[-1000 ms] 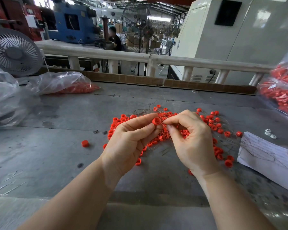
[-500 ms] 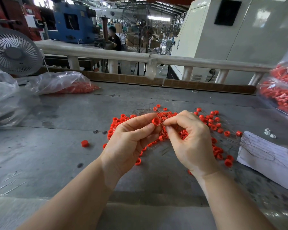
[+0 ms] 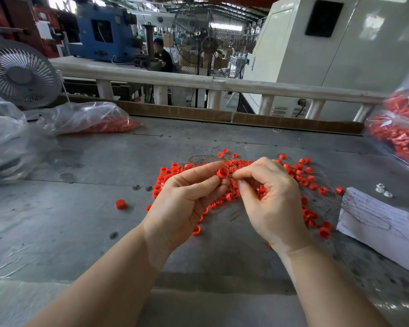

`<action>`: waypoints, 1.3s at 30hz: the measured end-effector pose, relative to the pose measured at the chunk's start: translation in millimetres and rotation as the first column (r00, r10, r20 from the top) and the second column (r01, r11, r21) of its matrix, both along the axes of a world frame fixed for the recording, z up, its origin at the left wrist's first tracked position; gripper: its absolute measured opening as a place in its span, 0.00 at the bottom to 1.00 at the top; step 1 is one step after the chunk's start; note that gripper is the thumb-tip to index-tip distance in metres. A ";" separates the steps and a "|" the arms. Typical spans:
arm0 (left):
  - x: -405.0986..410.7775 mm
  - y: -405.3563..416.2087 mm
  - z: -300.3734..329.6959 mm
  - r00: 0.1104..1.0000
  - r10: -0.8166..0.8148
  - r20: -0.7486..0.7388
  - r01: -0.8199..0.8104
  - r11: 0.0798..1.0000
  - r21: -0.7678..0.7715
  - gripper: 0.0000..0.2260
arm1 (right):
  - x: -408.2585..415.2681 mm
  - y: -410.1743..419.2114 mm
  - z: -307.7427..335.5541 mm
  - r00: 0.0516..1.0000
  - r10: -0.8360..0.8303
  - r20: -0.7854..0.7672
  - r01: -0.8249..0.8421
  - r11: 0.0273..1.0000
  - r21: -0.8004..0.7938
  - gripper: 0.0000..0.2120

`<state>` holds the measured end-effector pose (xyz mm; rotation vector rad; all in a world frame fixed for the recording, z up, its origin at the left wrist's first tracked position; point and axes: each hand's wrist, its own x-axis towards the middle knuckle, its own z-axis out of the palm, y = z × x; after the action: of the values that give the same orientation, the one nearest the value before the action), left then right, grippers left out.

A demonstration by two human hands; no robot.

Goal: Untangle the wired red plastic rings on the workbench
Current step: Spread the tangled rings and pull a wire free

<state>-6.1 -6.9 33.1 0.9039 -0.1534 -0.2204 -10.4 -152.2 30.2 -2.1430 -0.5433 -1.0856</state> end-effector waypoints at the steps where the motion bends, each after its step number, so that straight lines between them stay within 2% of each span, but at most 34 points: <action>1: 0.1 0.2 -0.1 1.000 0.001 0.000 -0.001 1.000 0.004 0.11 | -0.1 -0.2 -0.1 1.000 0.000 0.003 0.000 1.000 -0.003 0.04; 13: 1.1 2.2 -0.2 1.000 -0.013 -0.028 0.013 1.000 -0.003 0.09 | -0.3 -0.5 0.0 1.000 0.002 0.018 -0.001 1.000 -0.011 0.04; 25: 0.5 1.4 1.8 0.995 -0.081 -0.058 0.076 0.993 -0.092 0.10 | 0.6 -0.8 -0.3 0.999 0.032 0.010 -0.032 0.999 0.029 0.04; 39: 0.3 0.2 1.3 0.993 -0.080 -0.086 0.067 0.987 -0.145 0.11 | 1.8 0.1 -0.1 0.997 0.067 -0.037 -0.065 0.996 0.062 0.04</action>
<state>-5.8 -6.7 34.4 0.7454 -0.1160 -0.3155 -8.6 -152.1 30.1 -2.0745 -0.5523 -1.0100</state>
